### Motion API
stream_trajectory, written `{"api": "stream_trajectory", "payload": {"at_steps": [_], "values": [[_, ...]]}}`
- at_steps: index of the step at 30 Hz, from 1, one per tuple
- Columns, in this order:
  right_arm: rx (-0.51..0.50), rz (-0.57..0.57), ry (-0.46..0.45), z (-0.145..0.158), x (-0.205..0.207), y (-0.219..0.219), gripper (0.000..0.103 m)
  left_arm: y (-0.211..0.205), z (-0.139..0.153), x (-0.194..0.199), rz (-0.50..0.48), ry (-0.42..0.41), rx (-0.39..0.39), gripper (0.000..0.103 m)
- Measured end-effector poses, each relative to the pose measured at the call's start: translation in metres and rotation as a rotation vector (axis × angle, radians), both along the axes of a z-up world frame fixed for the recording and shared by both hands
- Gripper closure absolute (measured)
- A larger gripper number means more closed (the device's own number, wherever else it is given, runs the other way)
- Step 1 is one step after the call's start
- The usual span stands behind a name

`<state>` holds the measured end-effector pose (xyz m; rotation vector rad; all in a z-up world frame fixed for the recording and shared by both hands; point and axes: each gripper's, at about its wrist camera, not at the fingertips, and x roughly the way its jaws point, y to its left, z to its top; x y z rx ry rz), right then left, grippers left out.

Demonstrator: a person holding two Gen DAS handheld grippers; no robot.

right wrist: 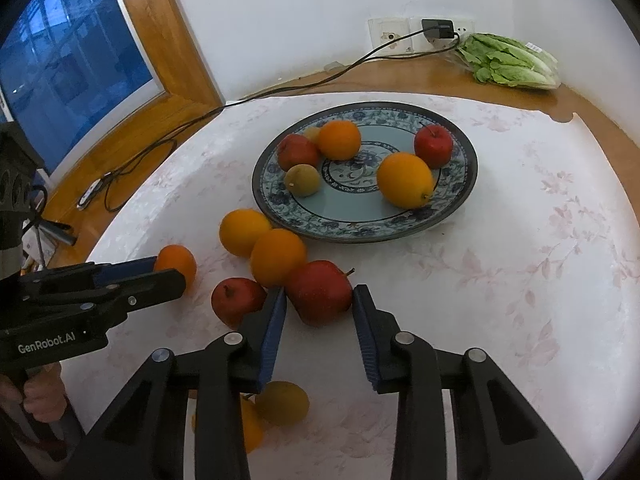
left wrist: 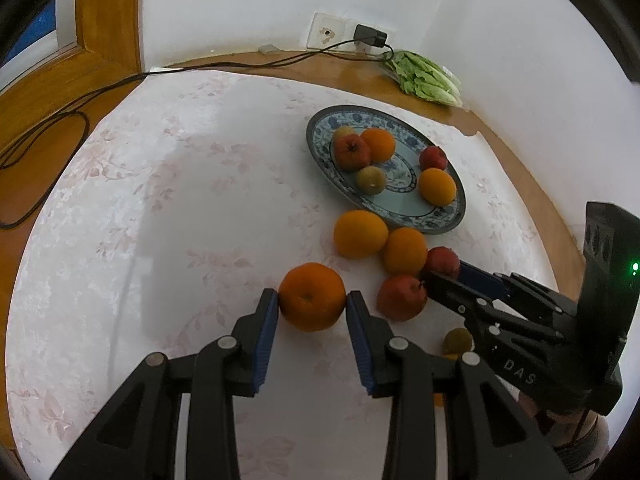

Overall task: Organize fruits
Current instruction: 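Grasp a red apple with the right tool while the left tool holds the orange, then carry the orange and the red apple over the plate with both tools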

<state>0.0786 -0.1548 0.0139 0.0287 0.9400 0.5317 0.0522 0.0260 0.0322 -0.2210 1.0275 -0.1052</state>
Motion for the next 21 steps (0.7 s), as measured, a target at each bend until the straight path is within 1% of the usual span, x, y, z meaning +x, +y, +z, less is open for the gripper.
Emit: {"api": "stream_trajectory", "payload": {"at_steps": [8,15,21], "values": [[-0.001,-0.016,-0.021,0.011,-0.004,-0.011,0.068,-0.006,0.012,0.004,-0.024,-0.027,0.006,0.066],[0.003,-0.025,-0.037,0.024,-0.001,-0.022,0.068,-0.018,0.023,0.018,-0.054,-0.052,0.002,0.066],[-0.02,-0.036,-0.05,0.031,0.007,-0.027,0.068,-0.036,0.026,0.037,-0.099,-0.061,0.009,0.066]]}}
